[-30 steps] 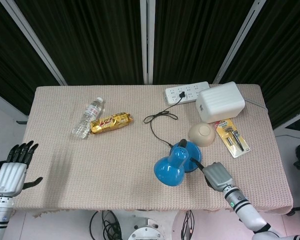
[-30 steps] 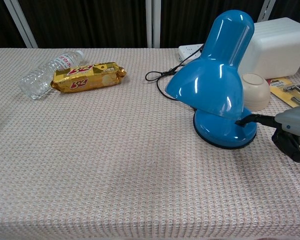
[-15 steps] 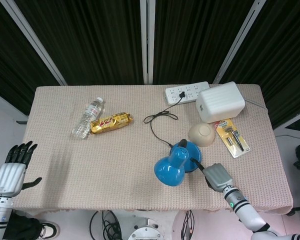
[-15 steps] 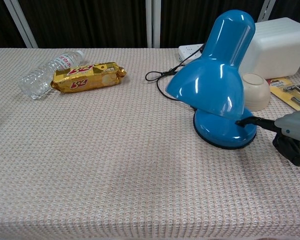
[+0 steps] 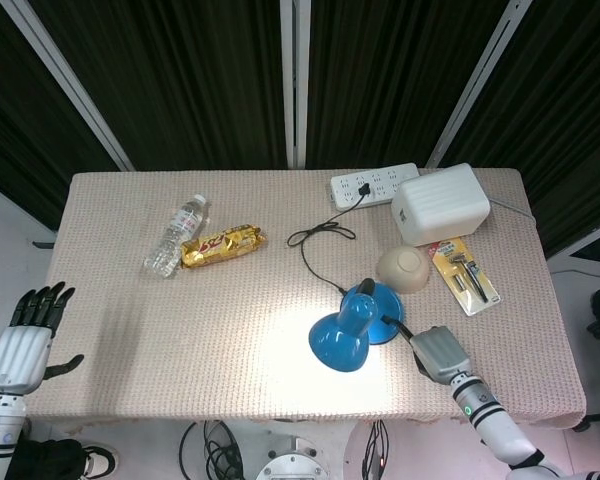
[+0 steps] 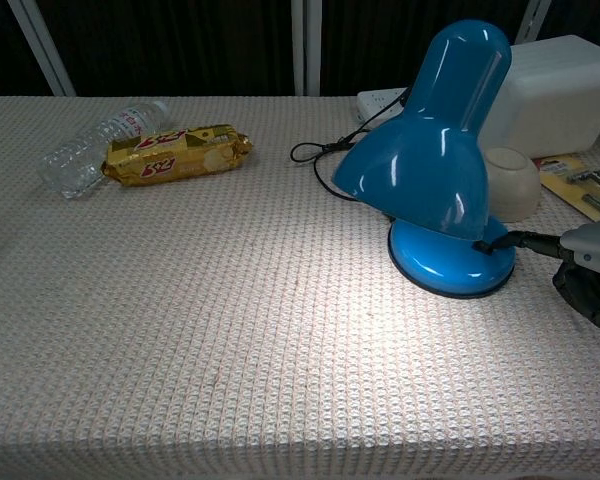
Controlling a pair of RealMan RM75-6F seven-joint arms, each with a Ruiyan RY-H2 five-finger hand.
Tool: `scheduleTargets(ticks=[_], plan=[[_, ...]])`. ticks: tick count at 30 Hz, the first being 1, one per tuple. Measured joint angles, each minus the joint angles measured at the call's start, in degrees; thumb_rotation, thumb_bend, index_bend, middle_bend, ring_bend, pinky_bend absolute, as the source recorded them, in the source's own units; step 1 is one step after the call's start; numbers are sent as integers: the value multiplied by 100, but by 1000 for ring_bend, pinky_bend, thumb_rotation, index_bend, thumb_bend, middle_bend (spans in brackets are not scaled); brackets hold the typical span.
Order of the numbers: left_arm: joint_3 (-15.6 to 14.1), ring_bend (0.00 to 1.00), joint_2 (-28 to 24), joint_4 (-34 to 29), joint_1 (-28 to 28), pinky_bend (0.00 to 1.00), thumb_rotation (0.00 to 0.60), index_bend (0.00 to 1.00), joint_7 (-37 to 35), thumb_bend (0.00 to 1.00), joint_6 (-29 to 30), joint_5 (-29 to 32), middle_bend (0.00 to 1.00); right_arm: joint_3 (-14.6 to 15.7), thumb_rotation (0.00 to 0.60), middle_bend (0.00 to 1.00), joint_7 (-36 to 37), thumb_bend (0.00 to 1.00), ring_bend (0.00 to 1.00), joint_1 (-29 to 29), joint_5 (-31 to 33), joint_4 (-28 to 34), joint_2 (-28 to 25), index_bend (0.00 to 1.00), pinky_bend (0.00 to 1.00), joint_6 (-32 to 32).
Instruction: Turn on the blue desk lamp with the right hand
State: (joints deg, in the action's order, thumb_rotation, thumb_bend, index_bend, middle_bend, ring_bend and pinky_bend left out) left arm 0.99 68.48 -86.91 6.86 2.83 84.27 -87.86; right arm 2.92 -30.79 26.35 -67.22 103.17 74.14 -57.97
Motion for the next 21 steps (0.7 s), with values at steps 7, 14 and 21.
scheduleTargets(ticks=[7, 14, 21], plan=[[11, 0, -19, -61, 15, 0, 600, 0, 48, 91, -23, 10, 2, -68, 600, 515, 702, 689, 459, -378, -874, 71, -266, 0, 351, -1020], [13, 0, -27, -176, 50, 0, 600, 0, 152, 91, -62, -11, 2, -34, 600, 0, 1707, 18, 0, -1115, -1424, -154, -798, 0, 6, -2106], [12, 0, -15, -220, 87, 0, 600, 0, 264, 91, -102, -26, 1, -174, 600, 0, 2293, 0, 0, -1657, -1245, -866, -755, 0, 0, -2726]])
